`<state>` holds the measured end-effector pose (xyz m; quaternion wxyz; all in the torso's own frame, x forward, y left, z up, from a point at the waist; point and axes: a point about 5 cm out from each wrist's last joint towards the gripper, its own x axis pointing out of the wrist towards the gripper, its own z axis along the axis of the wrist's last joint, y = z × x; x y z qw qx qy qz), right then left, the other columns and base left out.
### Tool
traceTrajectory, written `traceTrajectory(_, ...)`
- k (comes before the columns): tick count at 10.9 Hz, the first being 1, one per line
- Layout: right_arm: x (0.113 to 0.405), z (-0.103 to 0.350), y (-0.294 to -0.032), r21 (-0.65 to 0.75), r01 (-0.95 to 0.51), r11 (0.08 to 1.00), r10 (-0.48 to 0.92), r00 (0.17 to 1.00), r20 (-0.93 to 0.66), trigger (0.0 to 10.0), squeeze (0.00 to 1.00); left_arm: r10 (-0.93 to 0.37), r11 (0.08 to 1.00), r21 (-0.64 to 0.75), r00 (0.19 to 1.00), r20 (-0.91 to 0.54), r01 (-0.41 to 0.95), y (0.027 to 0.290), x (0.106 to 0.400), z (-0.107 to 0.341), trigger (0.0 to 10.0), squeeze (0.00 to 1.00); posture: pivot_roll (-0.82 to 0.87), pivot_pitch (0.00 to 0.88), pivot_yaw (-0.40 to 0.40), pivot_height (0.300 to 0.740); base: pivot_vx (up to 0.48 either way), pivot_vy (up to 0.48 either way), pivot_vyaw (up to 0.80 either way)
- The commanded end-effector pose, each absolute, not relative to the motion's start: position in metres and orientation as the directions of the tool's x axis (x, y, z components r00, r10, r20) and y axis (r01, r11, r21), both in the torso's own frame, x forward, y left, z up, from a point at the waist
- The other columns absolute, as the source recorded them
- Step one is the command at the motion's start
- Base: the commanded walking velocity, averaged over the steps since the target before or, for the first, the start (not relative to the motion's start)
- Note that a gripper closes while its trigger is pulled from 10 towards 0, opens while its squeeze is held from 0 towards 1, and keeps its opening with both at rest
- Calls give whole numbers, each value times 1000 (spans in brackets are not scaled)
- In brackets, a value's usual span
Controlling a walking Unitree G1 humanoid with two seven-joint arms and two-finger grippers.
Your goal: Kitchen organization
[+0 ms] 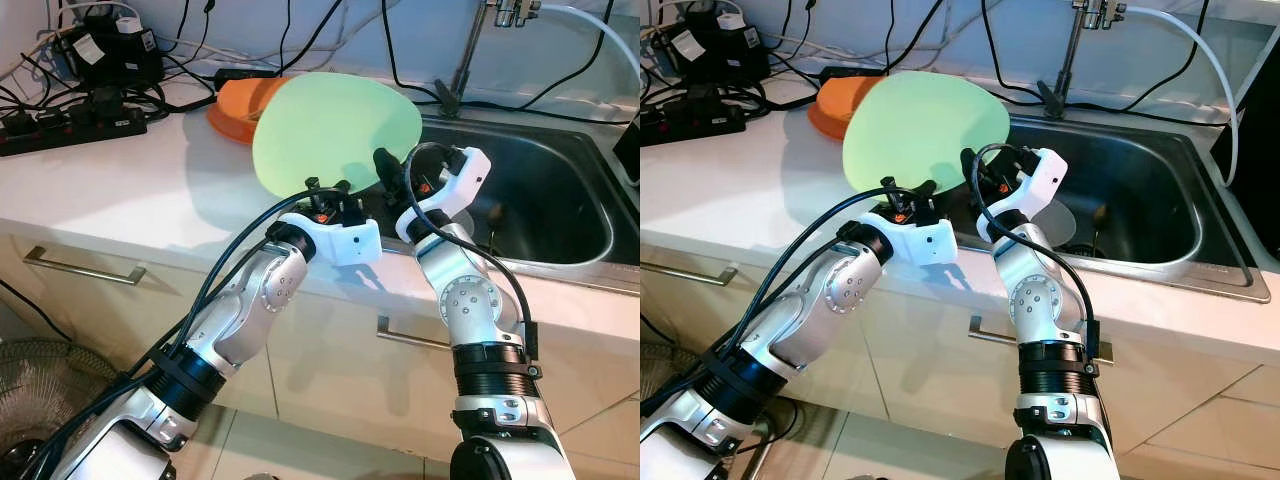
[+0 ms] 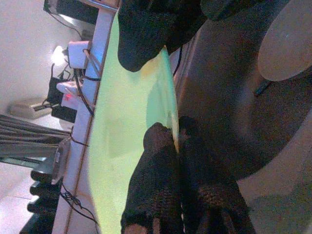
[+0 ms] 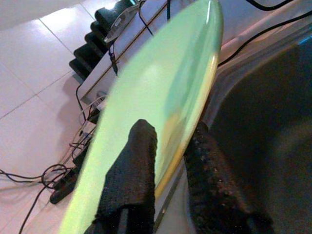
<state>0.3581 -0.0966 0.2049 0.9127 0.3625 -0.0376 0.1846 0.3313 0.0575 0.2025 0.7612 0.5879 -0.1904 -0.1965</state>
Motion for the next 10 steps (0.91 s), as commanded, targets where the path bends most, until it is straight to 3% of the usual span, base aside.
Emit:
traceTrajectory(1,359,206,-97,634,-365,682,309,929,202,0,0,-551,244,970,826,124,17,53,328,218,10000,0,189,33,8,740,0,0,0)
traceTrajectory(3,359,205,-97,639,-364,678,310,929,201,0,0,-553,233,972,824,124,10,53,328,218,10000,0,190,35,9,740,0,0,0)
traceTrajectory(4,359,205,-97,640,-364,677,310,929,200,0,0,-554,231,973,823,124,8,53,328,218,10000,812,190,34,9,740,0,0,0)
traceTrajectory(5,359,205,-96,644,-364,673,312,929,199,0,0,-559,231,973,819,128,7,52,328,218,10000,1000,189,36,8,740,0,0,0)
traceTrajectory(9,360,201,-96,662,-327,675,284,943,176,0,0,-557,231,973,818,146,-17,54,329,220,10000,1000,191,36,7,740,0,0,0)
traceTrajectory(10,363,202,-103,680,-280,677,229,959,167,0,0,-556,234,972,818,150,-18,54,329,221,10000,67,194,34,6,740,0,0,0)
